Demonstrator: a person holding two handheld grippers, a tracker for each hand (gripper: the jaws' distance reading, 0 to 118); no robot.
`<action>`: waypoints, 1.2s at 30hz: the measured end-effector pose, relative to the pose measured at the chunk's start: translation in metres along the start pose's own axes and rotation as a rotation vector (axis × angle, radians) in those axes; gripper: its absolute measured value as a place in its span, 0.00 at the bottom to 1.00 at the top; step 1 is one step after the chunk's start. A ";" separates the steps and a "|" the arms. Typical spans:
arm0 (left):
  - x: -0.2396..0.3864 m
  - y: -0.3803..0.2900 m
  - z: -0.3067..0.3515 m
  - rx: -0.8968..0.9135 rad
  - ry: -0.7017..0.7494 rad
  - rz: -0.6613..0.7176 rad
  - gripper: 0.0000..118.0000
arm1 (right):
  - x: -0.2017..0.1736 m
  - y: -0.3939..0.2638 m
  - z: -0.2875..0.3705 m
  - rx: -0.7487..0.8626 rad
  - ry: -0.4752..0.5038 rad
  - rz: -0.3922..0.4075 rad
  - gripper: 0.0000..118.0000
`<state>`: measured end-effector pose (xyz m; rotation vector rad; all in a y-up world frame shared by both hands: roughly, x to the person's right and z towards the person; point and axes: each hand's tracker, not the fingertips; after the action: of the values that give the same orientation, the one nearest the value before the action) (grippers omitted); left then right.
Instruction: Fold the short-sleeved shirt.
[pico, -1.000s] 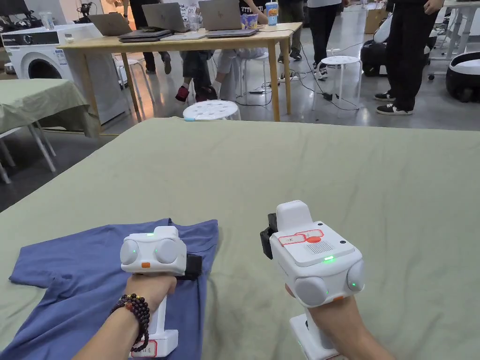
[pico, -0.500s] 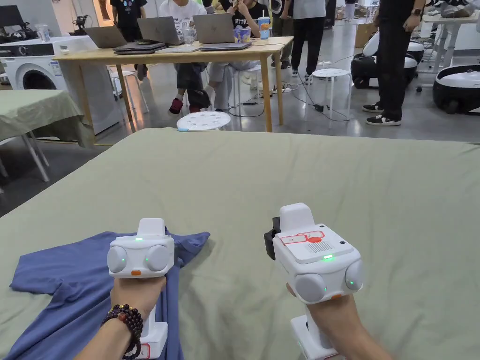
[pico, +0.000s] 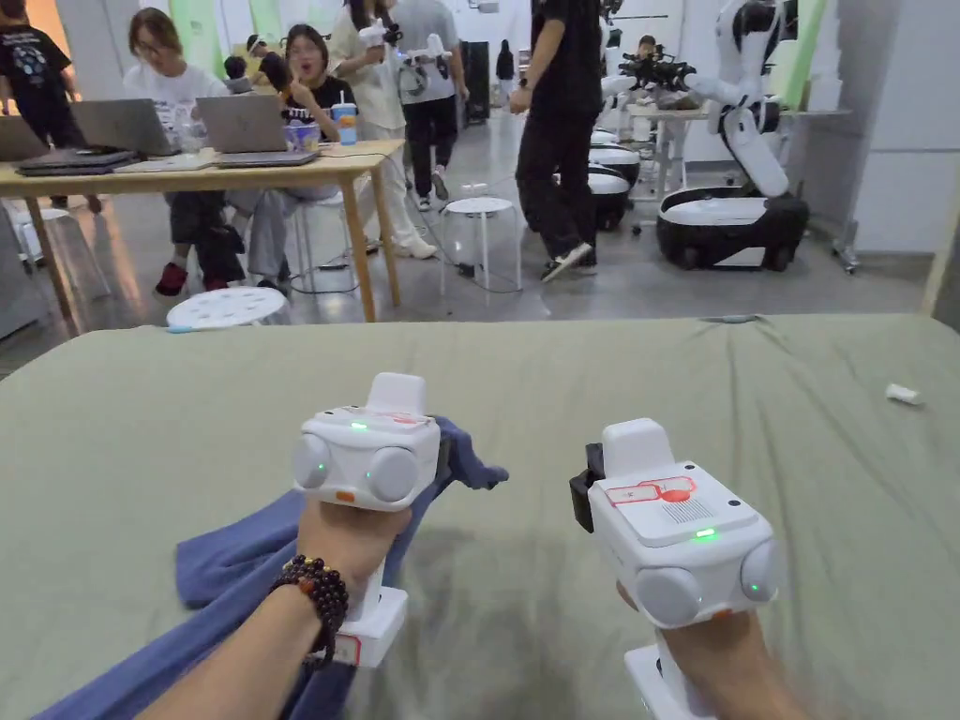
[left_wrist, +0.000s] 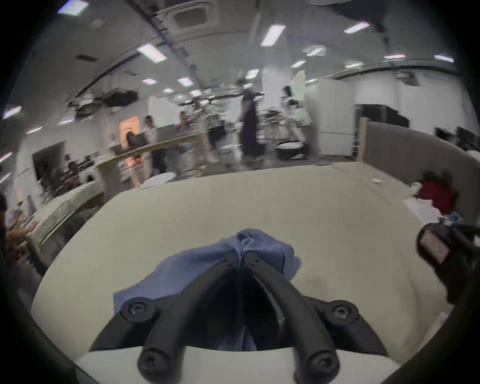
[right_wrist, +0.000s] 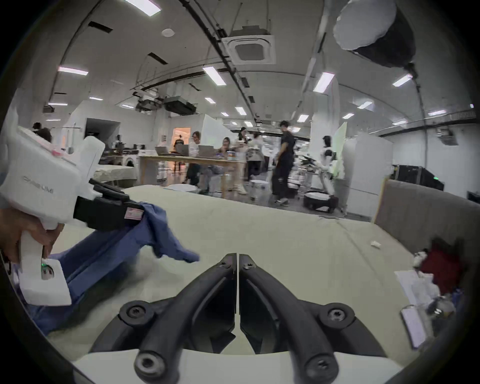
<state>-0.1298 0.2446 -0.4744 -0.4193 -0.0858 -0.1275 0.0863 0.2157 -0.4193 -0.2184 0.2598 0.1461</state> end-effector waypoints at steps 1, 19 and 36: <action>0.032 0.007 -0.007 0.012 -0.059 -0.007 0.02 | 0.022 -0.002 0.009 -0.003 -0.039 -0.007 0.02; 0.342 -0.054 -0.067 -0.214 -0.564 -0.219 0.03 | 0.238 -0.064 0.094 -0.110 -0.450 -0.079 0.02; 0.148 -0.011 -0.027 0.037 -0.199 -0.044 0.18 | 0.146 -0.037 0.038 -0.077 -0.271 -0.044 0.04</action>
<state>0.0161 0.2077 -0.4786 -0.3925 -0.2924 -0.1268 0.2418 0.2056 -0.4154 -0.2777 -0.0203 0.1405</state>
